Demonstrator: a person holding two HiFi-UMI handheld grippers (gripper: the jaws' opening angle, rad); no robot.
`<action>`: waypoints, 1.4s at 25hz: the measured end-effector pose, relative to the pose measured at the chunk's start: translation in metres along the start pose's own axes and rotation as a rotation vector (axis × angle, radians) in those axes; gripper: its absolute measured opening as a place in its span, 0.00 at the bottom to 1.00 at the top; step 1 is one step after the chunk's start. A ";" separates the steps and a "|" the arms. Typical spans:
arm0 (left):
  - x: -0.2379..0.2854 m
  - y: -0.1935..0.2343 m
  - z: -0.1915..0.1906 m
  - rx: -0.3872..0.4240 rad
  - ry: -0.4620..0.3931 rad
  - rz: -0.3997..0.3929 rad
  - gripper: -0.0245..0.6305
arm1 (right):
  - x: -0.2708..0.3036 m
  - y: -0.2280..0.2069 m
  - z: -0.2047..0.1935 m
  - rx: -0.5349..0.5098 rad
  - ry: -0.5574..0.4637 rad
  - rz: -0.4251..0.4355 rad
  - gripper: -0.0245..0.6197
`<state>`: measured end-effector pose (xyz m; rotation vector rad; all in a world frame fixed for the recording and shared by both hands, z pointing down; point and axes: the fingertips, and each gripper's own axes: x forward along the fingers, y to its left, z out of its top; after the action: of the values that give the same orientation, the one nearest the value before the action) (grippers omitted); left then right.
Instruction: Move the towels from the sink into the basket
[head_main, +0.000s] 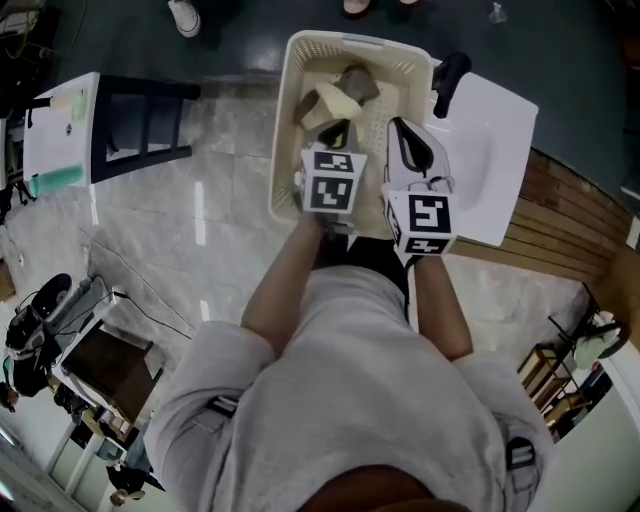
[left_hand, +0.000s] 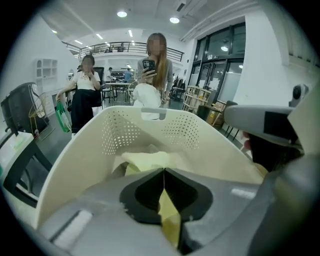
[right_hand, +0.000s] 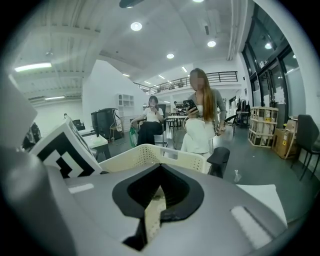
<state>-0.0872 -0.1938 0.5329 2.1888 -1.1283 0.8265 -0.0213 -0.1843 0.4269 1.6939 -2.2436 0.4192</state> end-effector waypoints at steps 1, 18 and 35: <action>0.000 -0.002 0.001 0.005 0.001 -0.005 0.07 | -0.001 -0.001 0.000 -0.001 0.002 -0.001 0.05; -0.061 -0.011 0.029 -0.021 -0.160 0.079 0.11 | -0.024 0.017 0.024 -0.082 -0.047 0.094 0.05; -0.128 -0.090 0.110 0.033 -0.483 0.055 0.07 | -0.089 -0.006 0.091 -0.128 -0.243 0.063 0.05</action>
<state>-0.0408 -0.1589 0.3504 2.4687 -1.4093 0.3392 0.0019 -0.1445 0.3084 1.6899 -2.4402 0.0835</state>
